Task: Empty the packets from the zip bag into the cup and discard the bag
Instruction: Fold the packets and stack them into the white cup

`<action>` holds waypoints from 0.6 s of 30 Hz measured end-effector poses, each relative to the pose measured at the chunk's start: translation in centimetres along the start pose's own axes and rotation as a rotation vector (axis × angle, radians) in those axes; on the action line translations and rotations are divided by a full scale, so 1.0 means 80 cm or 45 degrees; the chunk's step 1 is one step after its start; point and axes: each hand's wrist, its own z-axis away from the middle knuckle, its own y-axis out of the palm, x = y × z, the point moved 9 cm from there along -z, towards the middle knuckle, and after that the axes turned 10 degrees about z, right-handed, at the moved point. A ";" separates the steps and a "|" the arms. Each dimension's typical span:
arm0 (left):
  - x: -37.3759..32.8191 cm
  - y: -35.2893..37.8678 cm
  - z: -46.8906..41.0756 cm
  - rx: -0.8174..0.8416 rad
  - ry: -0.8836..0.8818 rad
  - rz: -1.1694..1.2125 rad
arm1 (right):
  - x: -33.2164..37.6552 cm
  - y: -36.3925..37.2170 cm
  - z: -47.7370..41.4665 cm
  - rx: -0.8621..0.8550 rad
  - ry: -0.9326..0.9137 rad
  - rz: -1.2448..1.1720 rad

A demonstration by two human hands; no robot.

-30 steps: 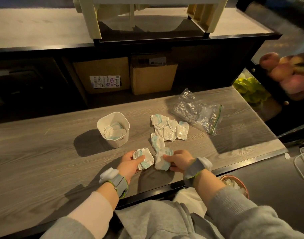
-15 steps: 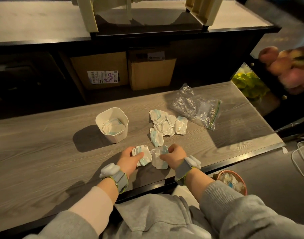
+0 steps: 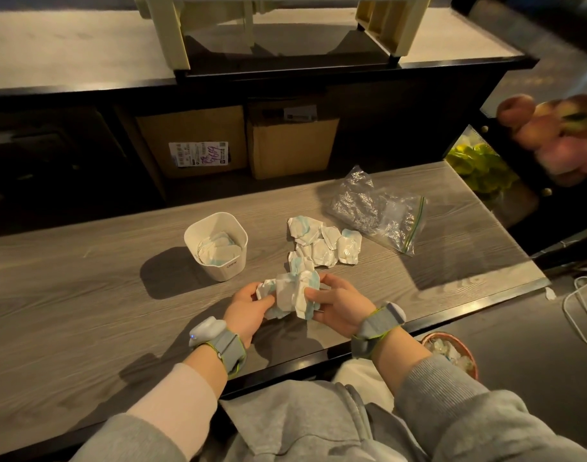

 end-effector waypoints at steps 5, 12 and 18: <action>-0.004 0.007 0.005 0.043 -0.022 0.107 | -0.004 -0.028 -0.003 -0.314 -0.026 0.374; -0.007 0.022 0.018 0.137 -0.088 0.220 | -0.001 -0.025 -0.002 -0.356 -0.125 0.363; -0.012 0.032 0.022 0.208 -0.109 0.156 | 0.007 0.001 0.002 -0.169 -0.166 0.209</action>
